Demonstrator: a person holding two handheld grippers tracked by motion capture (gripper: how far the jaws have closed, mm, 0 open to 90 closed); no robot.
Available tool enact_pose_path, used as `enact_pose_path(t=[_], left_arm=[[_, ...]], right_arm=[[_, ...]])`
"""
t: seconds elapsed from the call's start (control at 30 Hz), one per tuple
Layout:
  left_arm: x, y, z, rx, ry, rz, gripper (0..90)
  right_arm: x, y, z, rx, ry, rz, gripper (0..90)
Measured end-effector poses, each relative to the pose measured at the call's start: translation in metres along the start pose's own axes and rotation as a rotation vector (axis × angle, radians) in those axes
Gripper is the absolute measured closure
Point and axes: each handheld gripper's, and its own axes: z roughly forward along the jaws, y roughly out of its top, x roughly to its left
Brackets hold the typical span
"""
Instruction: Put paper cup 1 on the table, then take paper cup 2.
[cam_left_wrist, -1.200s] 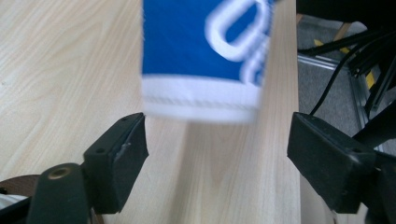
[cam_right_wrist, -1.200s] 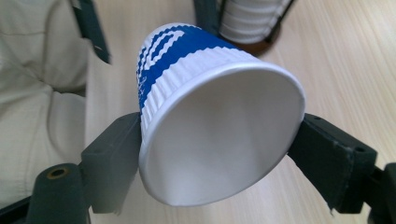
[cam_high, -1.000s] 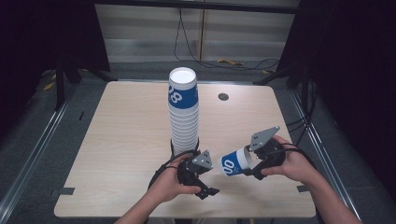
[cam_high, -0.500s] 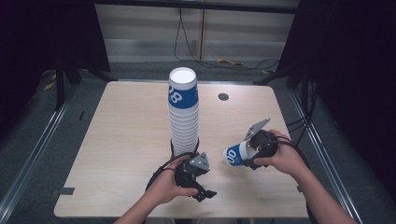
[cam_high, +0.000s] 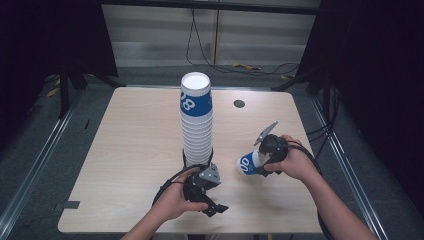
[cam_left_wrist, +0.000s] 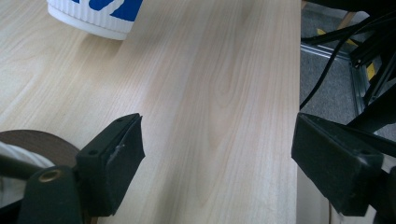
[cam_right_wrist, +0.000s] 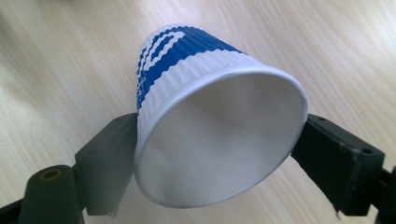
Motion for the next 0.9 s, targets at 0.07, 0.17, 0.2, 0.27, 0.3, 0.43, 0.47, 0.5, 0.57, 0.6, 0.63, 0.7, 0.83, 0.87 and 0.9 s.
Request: enact_pose_path(t=[0.07,0.17,0.2,0.27,0.3,0.43,0.47,0.5,0.57,0.6,0.63,0.7,0.83,0.87,0.9], left_arm=[[0.001,-0.001,-0.001,0.000,0.001,0.000,16.7],[0.002,-0.003,-0.001,-0.001,0.001,-0.001,16.7],[0.002,-0.004,-0.001,-0.005,0.002,-0.008,16.7],[0.002,-0.005,-0.001,-0.007,0.002,-0.003,16.7],[0.002,-0.005,-0.001,-0.007,0.002,0.001,16.7],[0.003,-0.008,-0.002,-0.012,-0.001,-0.004,16.7],[0.004,-0.009,-0.002,-0.011,0.001,-0.005,16.7],[0.004,-0.010,-0.002,-0.015,0.004,-0.013,16.7],[0.006,-0.012,-0.003,-0.012,0.004,-0.010,16.7],[0.006,-0.013,-0.003,-0.012,0.001,-0.016,16.7],[0.007,-0.014,-0.003,-0.015,0.002,-0.014,16.7],[0.007,-0.015,-0.004,-0.010,0.002,-0.019,16.7],[0.008,-0.018,-0.004,-0.013,-0.001,-0.026,16.7],[0.009,-0.018,-0.004,-0.019,-0.002,-0.024,16.7],[0.009,-0.019,-0.004,-0.017,-0.001,-0.028,16.7]], right_arm=[[-0.002,0.002,0.002,0.012,0.000,0.005,15.3],[-0.004,0.005,0.004,0.018,0.002,0.023,15.1],[-0.005,0.007,0.005,0.021,0.006,0.018,15.1],[-0.006,0.008,0.006,0.041,0.010,0.038,15.0],[-0.007,0.009,0.007,0.048,0.004,0.028,14.9],[-0.011,0.013,0.010,0.049,0.004,0.036,14.5],[-0.012,0.014,0.011,0.050,0.004,0.046,14.5],[-0.011,0.015,0.012,0.051,0.012,0.060,14.4],[-0.013,0.018,0.013,0.050,0.009,0.043,14.3],[-0.014,0.019,0.014,0.054,0.006,0.039,14.2],[-0.013,0.020,0.015,0.060,0.007,0.051,14.1],[-0.015,0.022,0.017,0.060,0.006,0.044,13.9],[-0.016,0.026,0.022,0.061,0.008,0.049,14.0],[-0.016,0.027,0.023,0.063,0.006,0.042,14.0],[-0.016,0.028,0.023,0.058,0.002,0.040,14.1]])
